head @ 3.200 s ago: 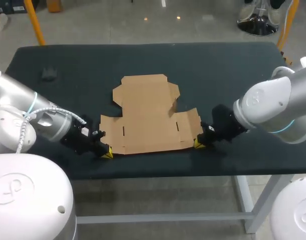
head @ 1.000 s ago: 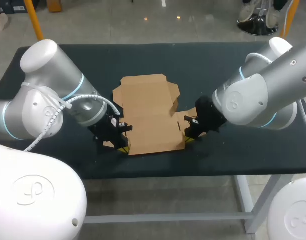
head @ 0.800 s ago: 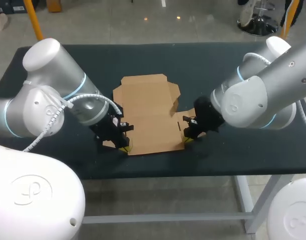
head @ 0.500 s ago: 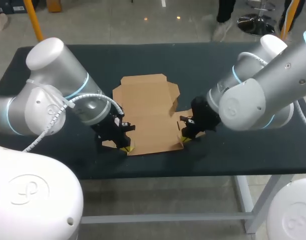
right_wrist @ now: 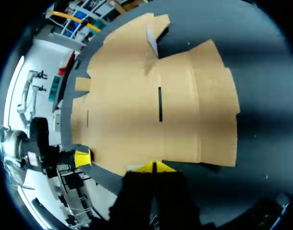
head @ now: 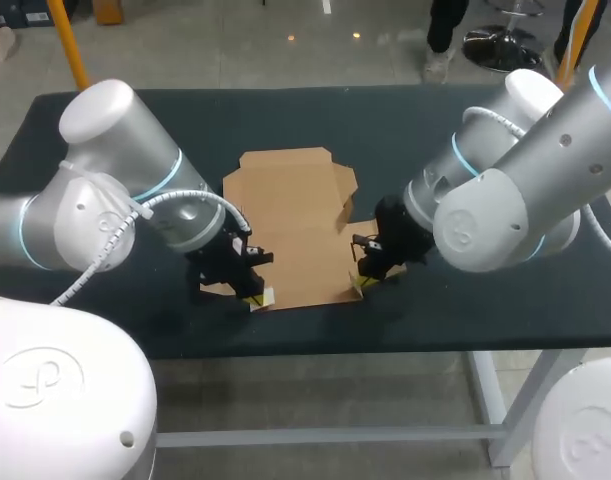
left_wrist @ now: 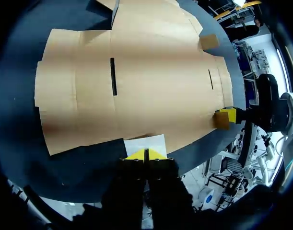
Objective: Assemble the packaging by folding the flat box into shape, placing the metal phone stand inside, and closing the box properly
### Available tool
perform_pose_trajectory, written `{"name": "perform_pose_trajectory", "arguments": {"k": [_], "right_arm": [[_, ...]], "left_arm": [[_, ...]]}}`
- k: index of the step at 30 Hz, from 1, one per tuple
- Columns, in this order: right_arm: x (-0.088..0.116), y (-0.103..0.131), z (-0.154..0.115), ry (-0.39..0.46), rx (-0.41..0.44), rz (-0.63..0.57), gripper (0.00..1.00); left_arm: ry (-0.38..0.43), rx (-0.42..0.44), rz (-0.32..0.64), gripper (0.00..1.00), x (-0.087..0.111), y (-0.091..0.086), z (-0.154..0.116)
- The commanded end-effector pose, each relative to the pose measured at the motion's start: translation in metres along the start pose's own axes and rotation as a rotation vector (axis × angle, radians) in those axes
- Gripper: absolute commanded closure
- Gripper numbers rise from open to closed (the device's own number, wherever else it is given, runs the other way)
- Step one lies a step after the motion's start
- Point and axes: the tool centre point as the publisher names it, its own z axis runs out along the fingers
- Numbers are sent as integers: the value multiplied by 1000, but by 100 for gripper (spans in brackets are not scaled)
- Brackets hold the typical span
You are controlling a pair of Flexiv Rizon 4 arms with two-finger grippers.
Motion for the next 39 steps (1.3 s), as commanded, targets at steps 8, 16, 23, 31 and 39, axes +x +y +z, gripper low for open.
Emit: {"name": "perform_pose_trajectory", "arguments": {"k": [8,16,23,31,39], "right_arm": [[2,-5,-5,-5,-25,1,100],[9,-6,3,-11,-13,-25,100],[9,-6,8,-14,2,-26,100],[9,-6,14,-18,16,-26,100],[7,-7,18,-25,19,-18,100]], "left_arm": [[-28,8,-13,100,2,1,11],[-32,3,-20,100,2,0,15],[-31,2,-22,100,0,1,16],[-27,-2,-22,100,-1,0,18],[-24,2,-22,100,-2,1,19]]}}
